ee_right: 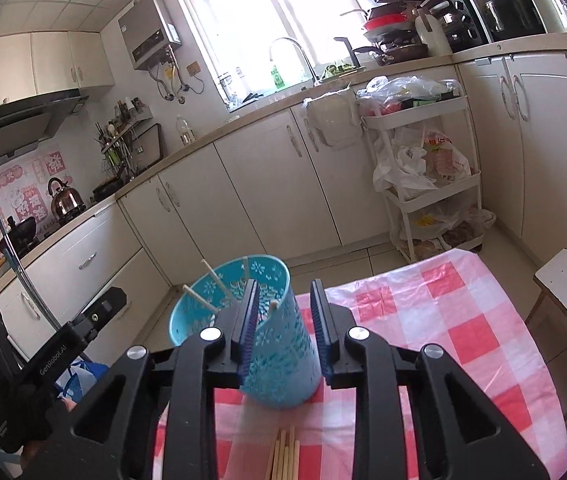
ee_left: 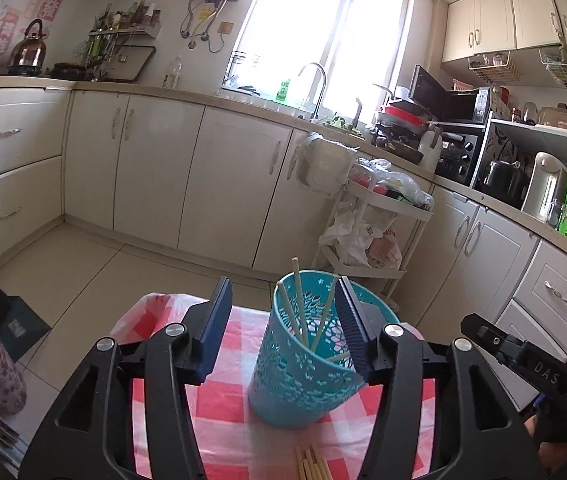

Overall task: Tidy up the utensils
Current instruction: 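Lift the stick with the left tool and release it into the blue bin, then bring the left tool back over the remaining sticks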

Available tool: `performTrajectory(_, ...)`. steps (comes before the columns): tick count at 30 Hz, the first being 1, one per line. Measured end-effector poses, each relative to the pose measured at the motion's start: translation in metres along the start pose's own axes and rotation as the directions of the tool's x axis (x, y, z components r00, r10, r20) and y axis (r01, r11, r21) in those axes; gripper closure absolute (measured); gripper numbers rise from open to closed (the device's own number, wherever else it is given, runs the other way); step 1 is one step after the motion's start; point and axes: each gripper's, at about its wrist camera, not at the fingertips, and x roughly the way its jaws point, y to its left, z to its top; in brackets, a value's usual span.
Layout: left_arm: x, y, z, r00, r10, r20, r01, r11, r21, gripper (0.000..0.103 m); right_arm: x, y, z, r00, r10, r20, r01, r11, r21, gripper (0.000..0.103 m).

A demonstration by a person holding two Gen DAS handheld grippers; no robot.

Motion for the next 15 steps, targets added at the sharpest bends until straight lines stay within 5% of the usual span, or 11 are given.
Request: performTrajectory(15,-0.043,-0.008,-0.034,0.99,0.103,-0.097,-0.092,0.99,0.105,0.036,-0.012,0.0,-0.073,0.984,-0.016,-0.176,0.014,1.0,-0.013,0.075)
